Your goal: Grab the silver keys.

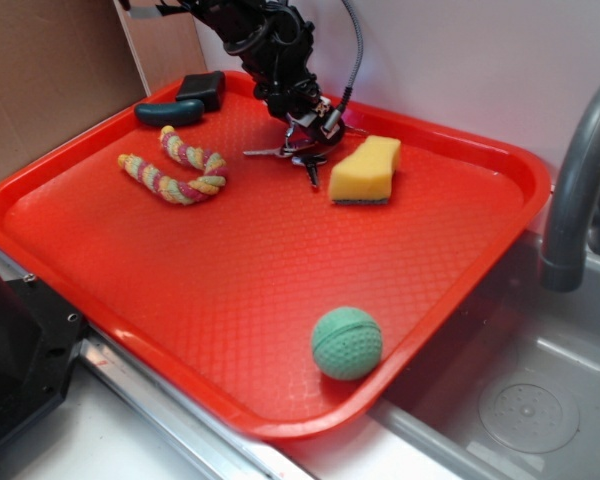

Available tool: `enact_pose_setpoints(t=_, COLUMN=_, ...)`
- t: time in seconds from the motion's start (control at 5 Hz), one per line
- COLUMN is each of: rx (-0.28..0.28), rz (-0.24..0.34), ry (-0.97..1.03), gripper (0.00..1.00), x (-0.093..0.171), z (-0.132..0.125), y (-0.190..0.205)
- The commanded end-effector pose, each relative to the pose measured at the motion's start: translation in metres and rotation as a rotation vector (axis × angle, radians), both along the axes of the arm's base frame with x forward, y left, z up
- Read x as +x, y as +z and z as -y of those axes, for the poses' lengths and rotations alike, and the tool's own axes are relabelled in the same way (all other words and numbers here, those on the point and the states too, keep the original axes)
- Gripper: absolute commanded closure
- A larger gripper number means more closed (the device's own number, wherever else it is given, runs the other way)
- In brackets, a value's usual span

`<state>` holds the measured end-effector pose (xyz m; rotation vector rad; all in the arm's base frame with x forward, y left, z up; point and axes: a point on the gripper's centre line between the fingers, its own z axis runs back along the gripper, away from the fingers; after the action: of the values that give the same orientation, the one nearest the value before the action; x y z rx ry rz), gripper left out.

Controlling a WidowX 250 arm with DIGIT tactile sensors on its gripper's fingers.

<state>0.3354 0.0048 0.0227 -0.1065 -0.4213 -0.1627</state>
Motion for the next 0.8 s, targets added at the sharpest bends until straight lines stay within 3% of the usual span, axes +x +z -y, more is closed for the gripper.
enact_pose_setpoints(t=0.0, rx=0.006, rz=0.069, ry=0.017, gripper=1.00, x=-0.009, z=-0.004, y=0.039)
enact_pose_setpoints(t=0.2, rx=0.008, rz=0.057, ry=0.085, gripper=1.00, x=-0.028, z=-0.015, y=0.074)
enact_pose_setpoints(t=0.6, rx=-0.025, rz=0.013, ry=0.161, gripper=1.00, x=-0.036, z=-0.028, y=0.135)
